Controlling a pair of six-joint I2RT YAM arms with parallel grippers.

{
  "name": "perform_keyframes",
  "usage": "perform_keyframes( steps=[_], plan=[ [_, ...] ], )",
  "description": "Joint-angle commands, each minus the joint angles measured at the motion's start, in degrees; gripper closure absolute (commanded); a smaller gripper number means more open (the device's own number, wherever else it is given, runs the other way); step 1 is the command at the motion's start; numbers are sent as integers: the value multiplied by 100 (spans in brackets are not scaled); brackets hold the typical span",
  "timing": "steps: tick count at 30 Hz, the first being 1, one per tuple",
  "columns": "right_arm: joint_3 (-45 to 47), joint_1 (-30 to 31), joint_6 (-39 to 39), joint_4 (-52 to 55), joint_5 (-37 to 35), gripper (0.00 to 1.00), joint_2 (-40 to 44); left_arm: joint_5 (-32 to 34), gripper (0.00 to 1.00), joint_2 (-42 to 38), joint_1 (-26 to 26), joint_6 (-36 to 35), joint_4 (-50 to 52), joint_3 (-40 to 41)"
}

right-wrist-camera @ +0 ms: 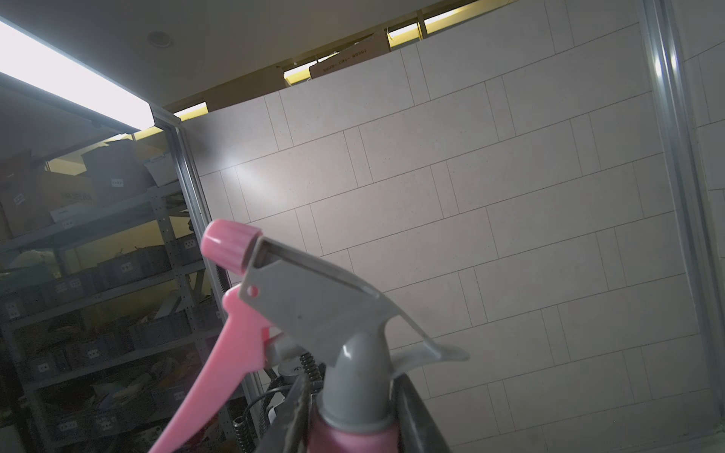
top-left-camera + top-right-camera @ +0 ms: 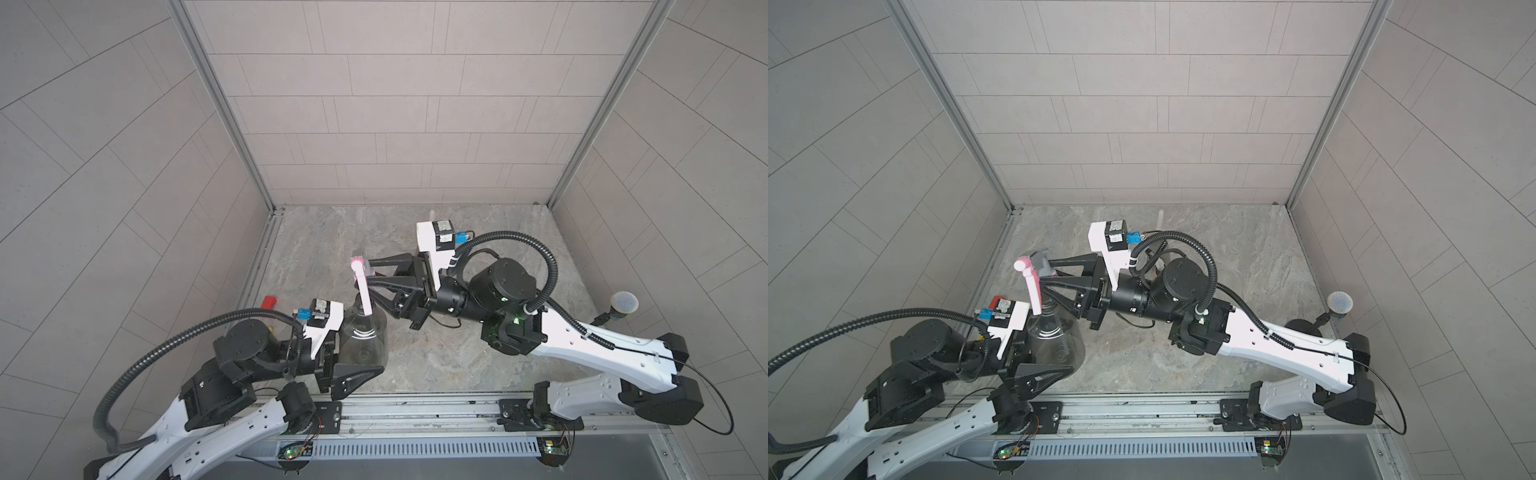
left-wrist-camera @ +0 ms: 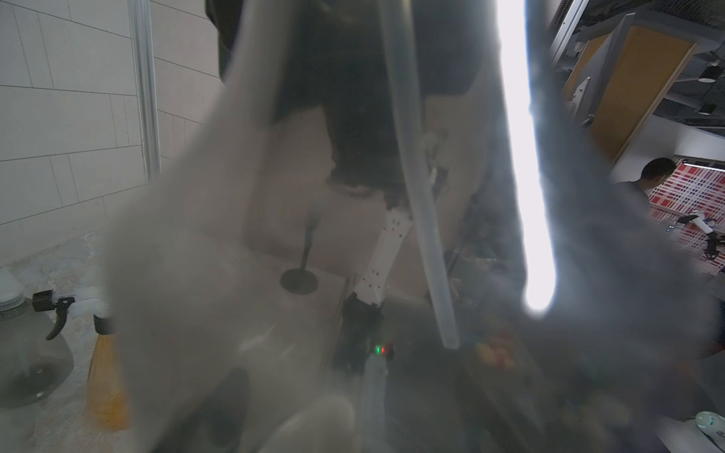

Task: Attach spray nozzles to spray bottles
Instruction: Insert the spray nozzle into the spray bottle.

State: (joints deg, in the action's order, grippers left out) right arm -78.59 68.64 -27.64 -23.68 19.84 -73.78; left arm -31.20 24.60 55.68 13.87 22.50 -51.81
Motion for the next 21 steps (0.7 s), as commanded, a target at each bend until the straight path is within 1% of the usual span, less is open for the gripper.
perform_keyframes(
  steps=[1,4,7,13,17,21],
  plan=[
    [21,19,253,441,-28,66,335,86,100,19,0,-238,8,-268],
    [188,31,309,502,-69,64,485,157,100,-8,4,-282,41,-268],
    [173,84,424,766,-85,59,544,167,100,9,8,-360,79,-253],
    [-157,405,1013,1846,-323,54,600,106,100,-12,12,-515,79,-192],
    [-553,463,1261,2713,-577,46,621,29,100,44,4,-596,153,-167],
    [-988,529,1529,3580,-704,38,580,108,100,58,5,-709,249,-154]
  ],
)
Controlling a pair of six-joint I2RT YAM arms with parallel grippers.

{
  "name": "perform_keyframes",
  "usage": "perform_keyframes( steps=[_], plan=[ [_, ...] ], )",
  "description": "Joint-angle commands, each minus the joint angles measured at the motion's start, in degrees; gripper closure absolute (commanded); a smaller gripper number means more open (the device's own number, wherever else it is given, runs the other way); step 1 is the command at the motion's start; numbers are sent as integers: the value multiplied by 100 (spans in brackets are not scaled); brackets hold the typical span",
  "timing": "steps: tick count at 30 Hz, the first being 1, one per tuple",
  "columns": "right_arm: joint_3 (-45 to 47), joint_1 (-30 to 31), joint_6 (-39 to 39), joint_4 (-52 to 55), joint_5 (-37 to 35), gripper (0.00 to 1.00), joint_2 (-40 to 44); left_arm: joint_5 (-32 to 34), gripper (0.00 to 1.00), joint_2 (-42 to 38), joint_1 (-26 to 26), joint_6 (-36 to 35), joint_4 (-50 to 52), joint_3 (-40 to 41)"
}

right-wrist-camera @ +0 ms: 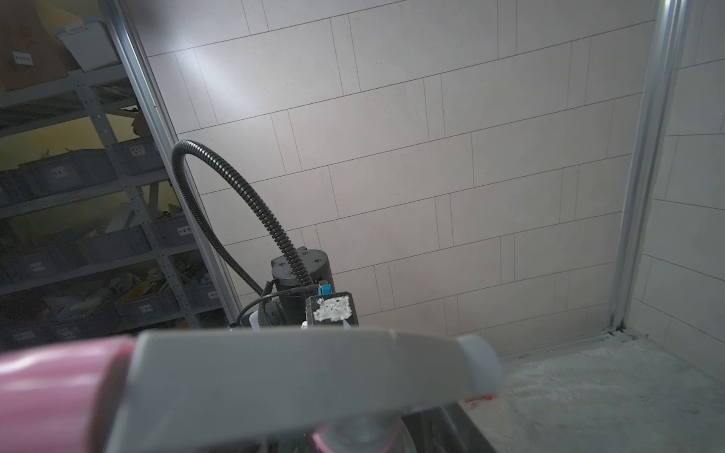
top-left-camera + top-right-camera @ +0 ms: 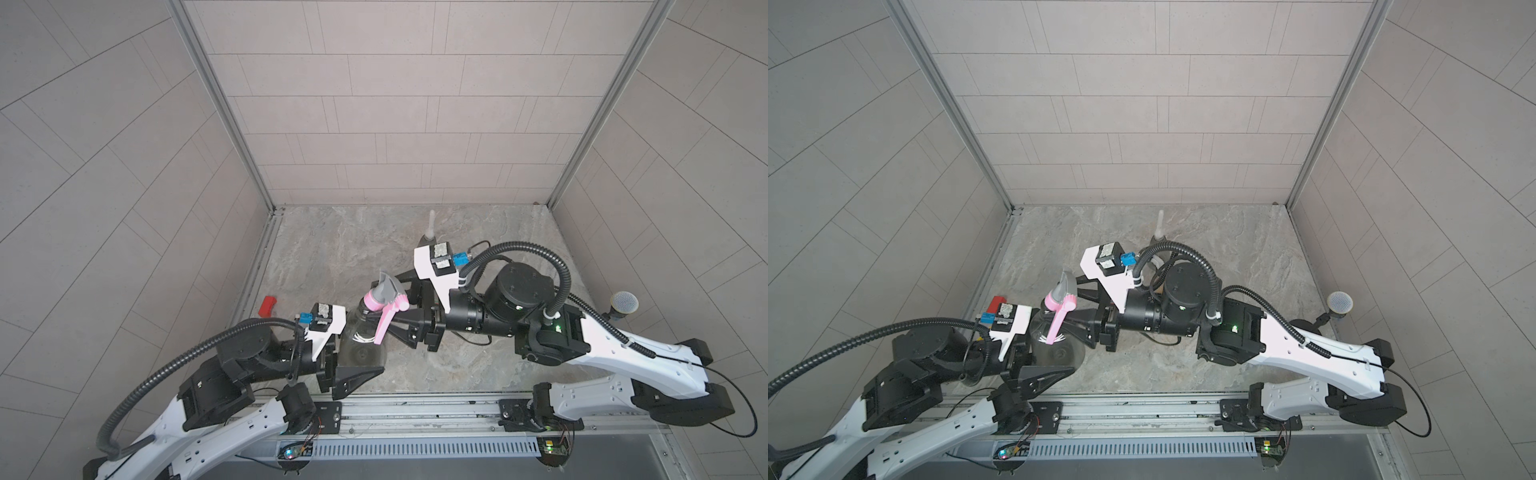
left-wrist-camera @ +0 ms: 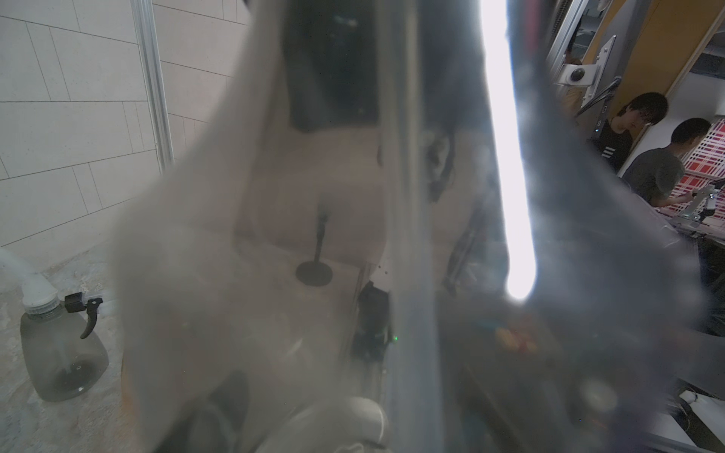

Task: Attach spray nozzles to spray bottles
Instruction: Insert the spray nozzle into the spray bottle, then screw the spray nozzle on the spray bottle.

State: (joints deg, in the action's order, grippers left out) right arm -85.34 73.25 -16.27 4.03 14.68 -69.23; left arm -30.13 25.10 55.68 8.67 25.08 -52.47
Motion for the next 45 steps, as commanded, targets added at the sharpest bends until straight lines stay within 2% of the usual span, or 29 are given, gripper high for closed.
perform_keyframes(
  steps=[1,4,7,10,15,22,24,28,32,45],
  plan=[
    [-369,74,439,944,-185,35,116,15,100,2,12,-199,-3,-74],
    [-603,69,551,1301,-180,28,91,-70,100,11,3,-177,-103,1],
    [-997,75,605,1751,-310,29,-17,-198,100,67,11,-164,-146,32],
    [-1326,71,666,2160,-408,35,-181,-278,100,87,11,-172,-179,52],
    [-1412,80,656,2235,-518,47,-268,-543,100,157,10,-185,-188,37],
    [-1666,71,646,2508,-337,48,-368,-900,100,232,4,-242,-92,26],
    [-1694,80,665,2577,-282,46,-389,-999,100,260,7,-252,-91,25],
    [-1701,75,700,2642,-173,34,-379,-1167,100,262,4,-243,-104,25],
    [-1520,71,664,2364,371,32,-320,-1317,100,267,4,-161,-211,53],
    [-1046,83,361,1767,457,64,-254,-989,100,276,6,-102,-361,110]
  ],
)
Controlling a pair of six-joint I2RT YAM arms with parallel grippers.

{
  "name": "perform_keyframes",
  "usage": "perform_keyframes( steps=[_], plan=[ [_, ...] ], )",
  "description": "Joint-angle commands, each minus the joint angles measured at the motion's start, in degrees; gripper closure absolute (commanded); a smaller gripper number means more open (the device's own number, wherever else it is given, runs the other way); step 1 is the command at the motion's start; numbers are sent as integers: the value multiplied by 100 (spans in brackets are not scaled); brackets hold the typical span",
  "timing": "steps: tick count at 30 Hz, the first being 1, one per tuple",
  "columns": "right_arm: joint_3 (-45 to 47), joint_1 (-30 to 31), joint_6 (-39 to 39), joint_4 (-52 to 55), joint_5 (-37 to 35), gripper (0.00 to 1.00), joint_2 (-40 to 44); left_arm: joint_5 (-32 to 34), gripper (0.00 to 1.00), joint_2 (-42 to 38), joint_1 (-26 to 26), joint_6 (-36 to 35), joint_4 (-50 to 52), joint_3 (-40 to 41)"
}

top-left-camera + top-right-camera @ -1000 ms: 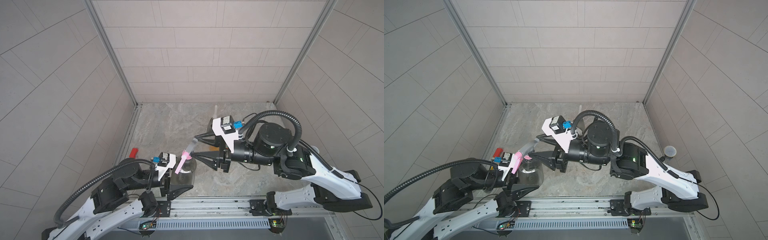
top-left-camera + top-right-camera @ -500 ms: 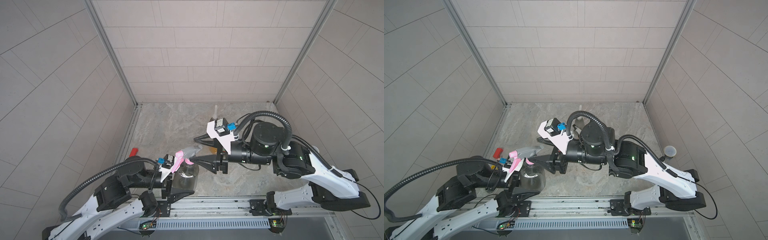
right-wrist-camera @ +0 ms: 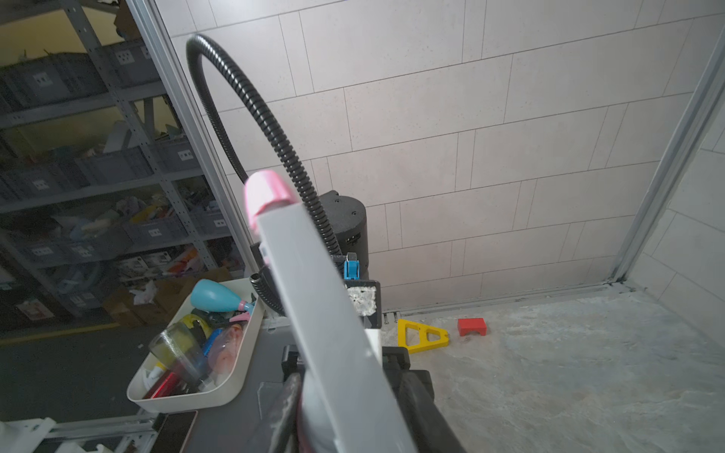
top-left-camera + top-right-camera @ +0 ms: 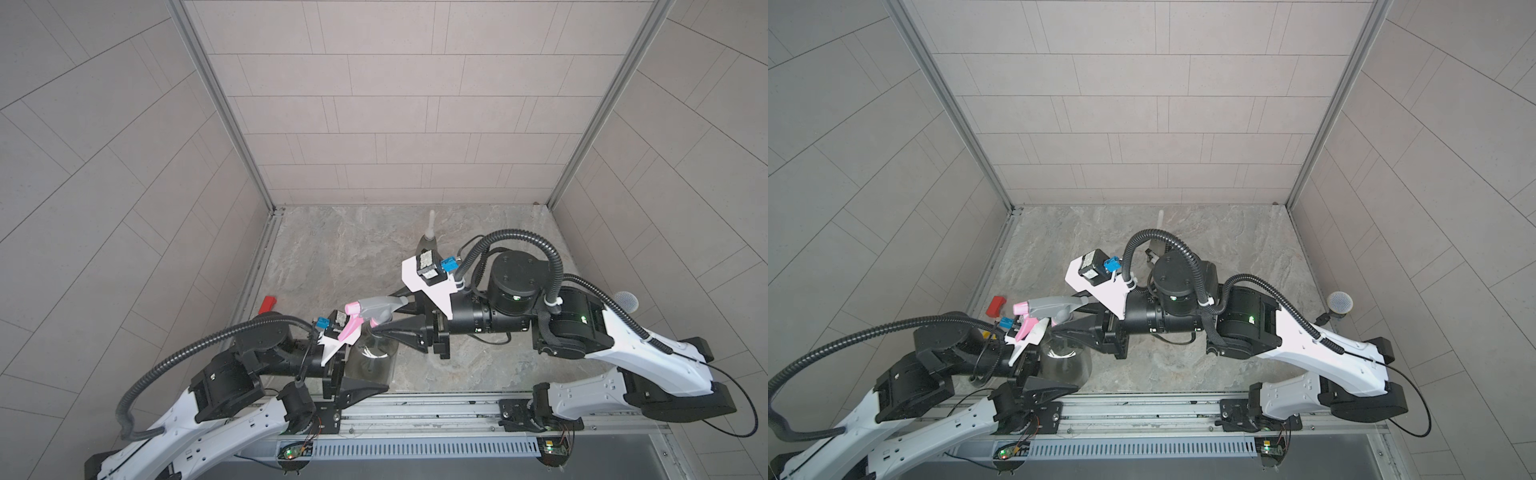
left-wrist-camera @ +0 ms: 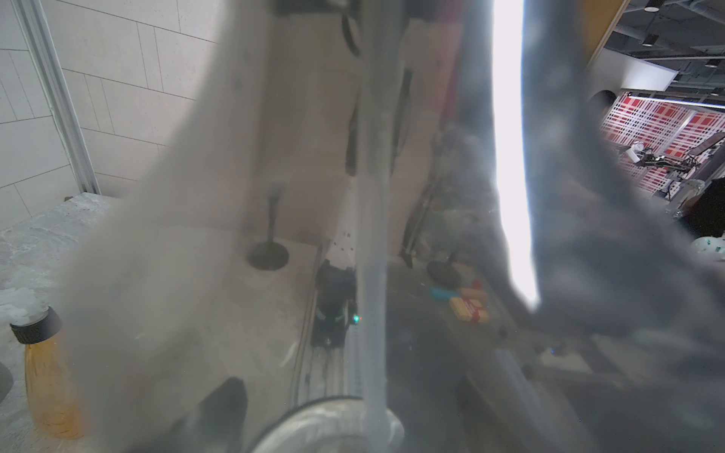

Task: Attach spray nozzles to spray bottles
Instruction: Screw the spray nozzle on the spray bottle.

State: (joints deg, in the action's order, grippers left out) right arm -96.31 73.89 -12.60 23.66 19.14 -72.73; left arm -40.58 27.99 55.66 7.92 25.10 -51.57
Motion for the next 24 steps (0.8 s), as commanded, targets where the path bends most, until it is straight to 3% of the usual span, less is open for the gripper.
perform_keyframes(
  steps=[1,6,8,14,16,21,24],
  plan=[
    [60,23,-31,-184,-37,66,99,130,100,-4,8,-28,-374,12],
    [309,180,-259,-181,-751,73,157,1011,100,-130,8,-57,-447,-15],
    [487,375,-537,-292,-1358,74,194,1442,100,-211,4,-37,-567,19],
    [-101,1518,-1151,269,-4473,75,-524,2337,100,-175,9,-107,-735,146],
    [-282,1743,-1190,249,-5090,74,-817,2417,100,-108,6,-116,-741,141],
    [-584,1778,-994,266,-5202,62,-965,2251,100,-162,6,-55,-726,131],
    [-45,1778,-463,-273,-4633,49,-370,1981,100,-314,7,5,-726,176]
  ],
)
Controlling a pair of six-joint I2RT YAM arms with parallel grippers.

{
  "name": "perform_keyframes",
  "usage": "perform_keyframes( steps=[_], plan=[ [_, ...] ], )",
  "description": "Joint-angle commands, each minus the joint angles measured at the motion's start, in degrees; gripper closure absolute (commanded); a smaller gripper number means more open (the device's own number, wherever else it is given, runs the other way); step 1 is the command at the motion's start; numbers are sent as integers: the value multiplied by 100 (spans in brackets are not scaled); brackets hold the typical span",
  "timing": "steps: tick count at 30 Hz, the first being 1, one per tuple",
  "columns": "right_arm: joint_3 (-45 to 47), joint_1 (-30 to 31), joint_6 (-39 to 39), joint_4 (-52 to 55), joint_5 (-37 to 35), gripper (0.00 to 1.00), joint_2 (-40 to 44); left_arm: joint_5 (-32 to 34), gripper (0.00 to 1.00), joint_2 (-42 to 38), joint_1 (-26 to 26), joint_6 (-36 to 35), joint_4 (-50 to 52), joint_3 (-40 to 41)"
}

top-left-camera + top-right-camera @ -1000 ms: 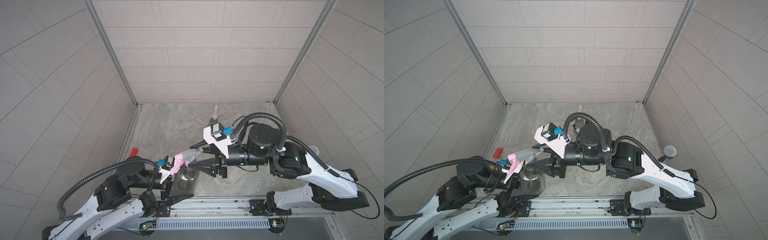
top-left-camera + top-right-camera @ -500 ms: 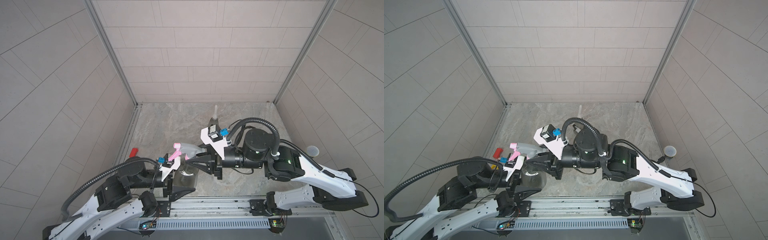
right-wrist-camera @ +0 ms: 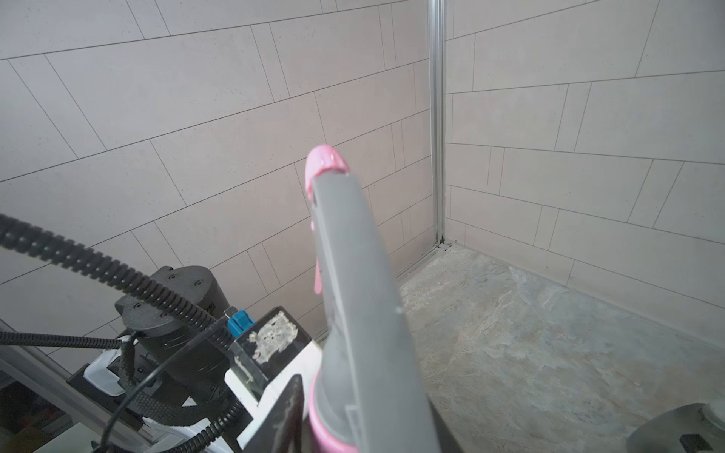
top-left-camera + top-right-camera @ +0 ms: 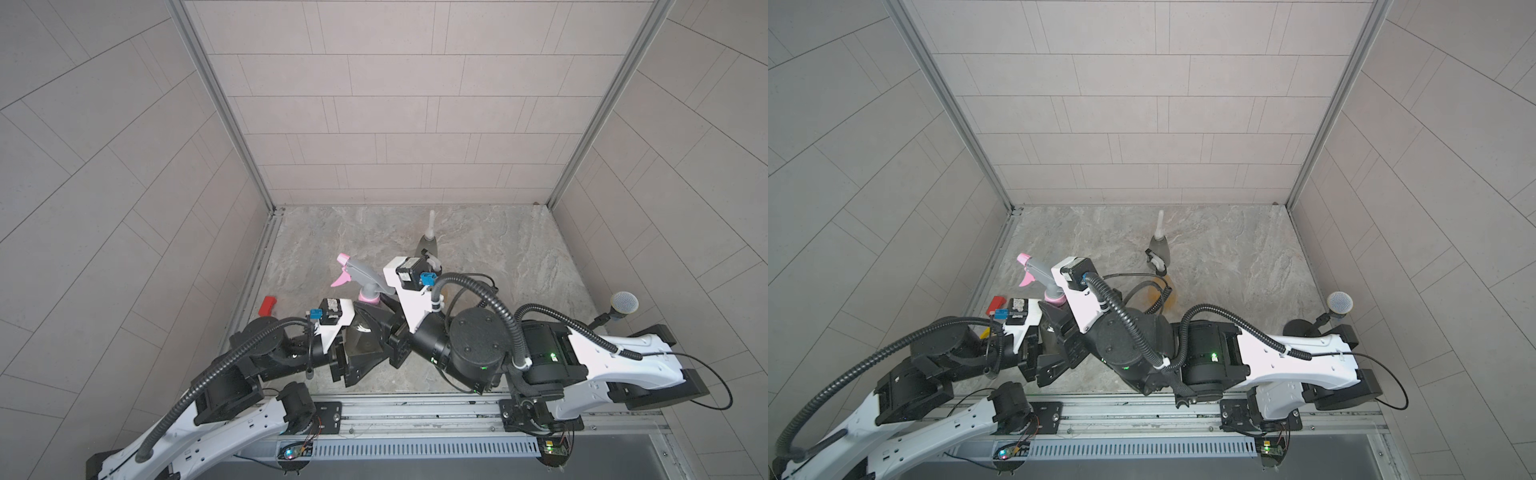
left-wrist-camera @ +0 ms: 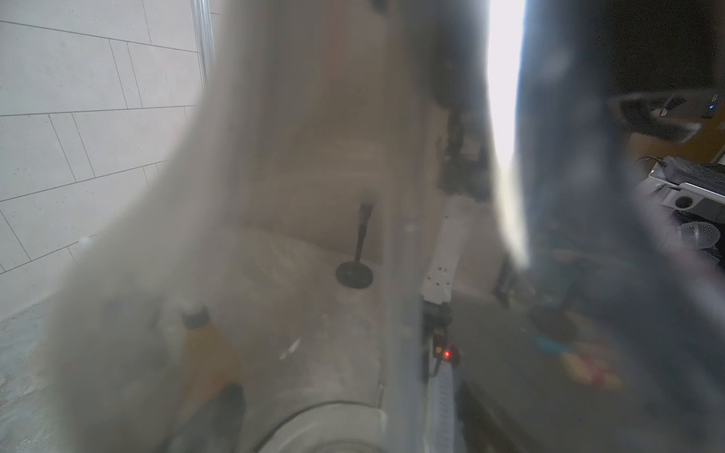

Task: Attach spray nozzles to spray bottles
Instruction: Screw the spray nozzle on the spray bottle.

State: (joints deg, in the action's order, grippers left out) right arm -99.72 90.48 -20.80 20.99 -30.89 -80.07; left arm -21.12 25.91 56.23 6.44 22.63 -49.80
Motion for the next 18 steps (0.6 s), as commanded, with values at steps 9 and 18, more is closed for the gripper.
perform_keyframes(
  steps=[9,18],
  plan=[
    [1014,-783,745,-350,3612,27,1595,-1300,100,-124,-50,374,-708,30],
    [476,-2052,145,-507,6033,34,1035,-2429,100,159,-47,577,-702,-77]
  ],
)
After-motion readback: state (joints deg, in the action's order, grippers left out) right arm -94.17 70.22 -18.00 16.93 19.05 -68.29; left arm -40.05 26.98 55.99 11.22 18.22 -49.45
